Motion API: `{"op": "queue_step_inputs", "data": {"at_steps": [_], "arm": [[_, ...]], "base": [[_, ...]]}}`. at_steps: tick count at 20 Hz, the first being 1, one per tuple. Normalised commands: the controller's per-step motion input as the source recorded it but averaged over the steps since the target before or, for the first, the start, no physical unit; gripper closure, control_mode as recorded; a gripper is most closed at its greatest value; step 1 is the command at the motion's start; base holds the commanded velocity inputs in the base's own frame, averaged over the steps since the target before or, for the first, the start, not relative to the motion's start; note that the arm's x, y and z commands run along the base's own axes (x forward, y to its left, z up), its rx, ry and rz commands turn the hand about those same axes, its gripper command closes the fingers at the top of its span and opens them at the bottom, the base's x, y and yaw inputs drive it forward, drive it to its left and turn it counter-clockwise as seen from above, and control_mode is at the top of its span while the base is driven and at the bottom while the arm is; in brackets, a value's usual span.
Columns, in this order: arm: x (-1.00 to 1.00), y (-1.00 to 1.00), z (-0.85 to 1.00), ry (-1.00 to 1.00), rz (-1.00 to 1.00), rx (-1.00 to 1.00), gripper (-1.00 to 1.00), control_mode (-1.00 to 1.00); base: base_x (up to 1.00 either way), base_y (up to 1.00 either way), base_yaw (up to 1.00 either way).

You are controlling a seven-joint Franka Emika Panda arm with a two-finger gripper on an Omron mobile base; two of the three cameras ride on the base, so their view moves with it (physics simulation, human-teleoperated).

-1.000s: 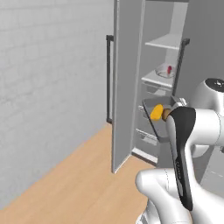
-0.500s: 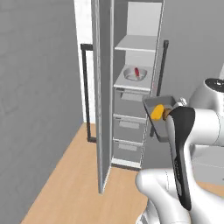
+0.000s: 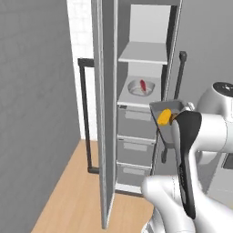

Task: Take the meat container that has the steak and place it on the second highest rack of the freezer. Then take the vegetable container that has the mushroom and corn and place it on the highest rack of the freezer.

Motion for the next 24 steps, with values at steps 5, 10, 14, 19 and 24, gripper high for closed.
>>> {"op": "queue_step_inputs", "data": {"at_steps": [5, 10, 14, 19, 24], "arm": [[0.00, 0.00, 0.00, 0.00, 0.00, 0.00, 1.00, 1.00], [0.00, 0.00, 0.00, 0.00, 0.00, 0.00, 1.00, 1.00], [0.00, 0.00, 0.00, 0.00, 0.00, 0.00, 1.00, 1.00], [0.00, 0.00, 0.00, 0.00, 0.00, 0.00, 1.00, 1.00], [0.00, 0.00, 0.00, 0.00, 0.00, 0.00, 1.00, 1.00]], "base": [[0.83, 0.00, -0.01], [0.67, 0.22, -0.08], [0.58, 0.35, -0.19], [0.56, 0.13, -0.13], [0.63, 0.00, -0.03]]}}
